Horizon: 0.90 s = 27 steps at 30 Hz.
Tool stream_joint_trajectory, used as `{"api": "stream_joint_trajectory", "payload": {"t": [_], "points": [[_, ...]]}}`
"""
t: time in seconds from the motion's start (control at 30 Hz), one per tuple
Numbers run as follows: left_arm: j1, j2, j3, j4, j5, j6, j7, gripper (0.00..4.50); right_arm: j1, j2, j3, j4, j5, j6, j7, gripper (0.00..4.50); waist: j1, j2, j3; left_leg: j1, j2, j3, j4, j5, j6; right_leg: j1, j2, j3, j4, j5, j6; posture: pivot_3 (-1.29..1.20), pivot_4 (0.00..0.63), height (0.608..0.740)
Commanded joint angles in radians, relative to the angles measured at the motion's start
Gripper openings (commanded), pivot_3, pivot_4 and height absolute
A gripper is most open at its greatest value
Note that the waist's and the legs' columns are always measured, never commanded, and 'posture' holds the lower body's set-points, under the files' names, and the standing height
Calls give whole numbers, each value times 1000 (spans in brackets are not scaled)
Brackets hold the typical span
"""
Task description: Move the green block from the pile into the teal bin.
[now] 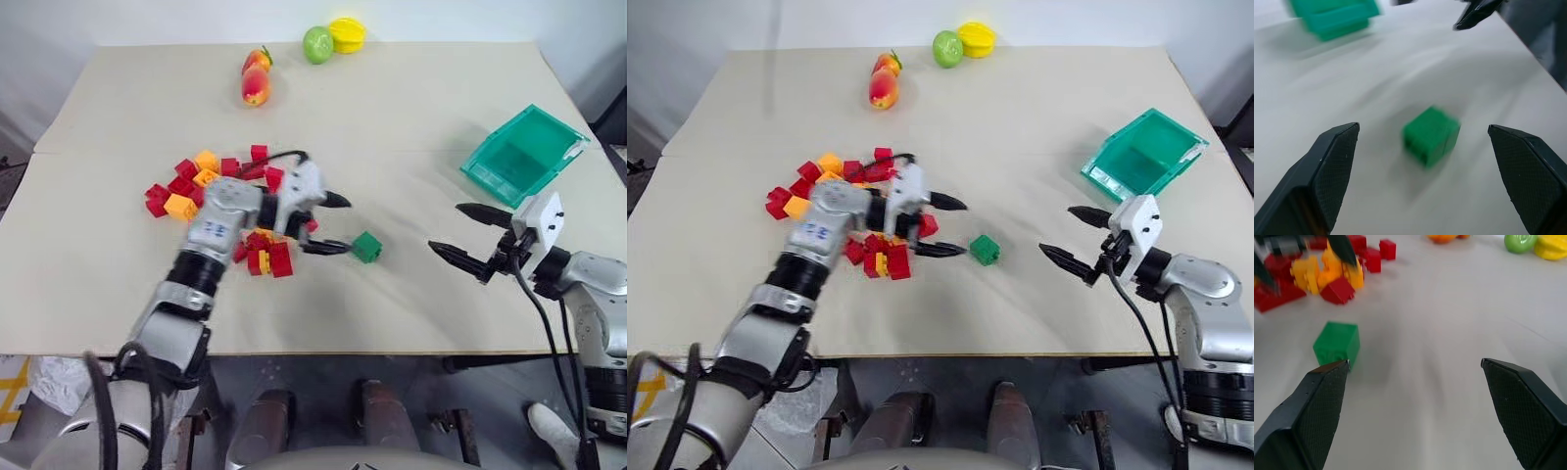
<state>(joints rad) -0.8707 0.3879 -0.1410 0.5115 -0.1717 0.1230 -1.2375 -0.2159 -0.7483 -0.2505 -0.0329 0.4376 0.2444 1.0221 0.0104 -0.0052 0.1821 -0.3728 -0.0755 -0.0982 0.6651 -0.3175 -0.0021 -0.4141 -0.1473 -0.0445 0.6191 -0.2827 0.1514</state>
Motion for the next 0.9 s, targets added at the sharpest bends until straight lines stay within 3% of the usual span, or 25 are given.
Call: {"api": "stream_joint_trajectory", "payload": {"t": [0.03,0.2,0.3,0.4,0.63,0.73,0.9], "points": [[92,103,92,-132,-85,82,-29,4479,41,-80,-71,-28,42,61,34,4500,0,0,0,0,1,0,0,0,0,0,0,0,0,0,0,0,150,740],[227,198,211,-269,-181,154,-9,4479,109,-172,-148,-44,64,105,78,4500,13,0,0,0,1,-1,1,0,1,1,-1,0,-1,0,0,0,150,740],[402,265,376,-363,-303,177,-30,4479,154,-266,-204,-83,62,172,95,4500,12,1,0,0,2,-1,0,-1,2,1,-1,1,-2,0,0,0,150,740],[489,278,454,-408,-370,163,-28,4479,165,-292,-190,-152,84,238,80,4500,6,1,0,2,3,0,-1,-2,2,2,-1,1,-4,0,0,0,150,740],[567,247,467,-451,-430,87,-81,4479,35,-160,43,-334,86,429,-127,4500,15,1,0,2,3,-1,1,-2,2,4,-1,1,-7,1,-1,0,150,740],[567,230,402,-432,-404,24,-141,4479,-88,-41,183,-324,68,506,-213,4500,12,1,0,2,3,-1,1,-2,2,3,-1,1,-8,1,-1,0,150,740],[505,209,308,-359,-334,-36,-133,4479,-216,55,343,-194,-56,492,-282,4500,14,1,0,1,2,-1,1,-2,2,2,-1,1,-8,1,-1,0,150,740]]}}
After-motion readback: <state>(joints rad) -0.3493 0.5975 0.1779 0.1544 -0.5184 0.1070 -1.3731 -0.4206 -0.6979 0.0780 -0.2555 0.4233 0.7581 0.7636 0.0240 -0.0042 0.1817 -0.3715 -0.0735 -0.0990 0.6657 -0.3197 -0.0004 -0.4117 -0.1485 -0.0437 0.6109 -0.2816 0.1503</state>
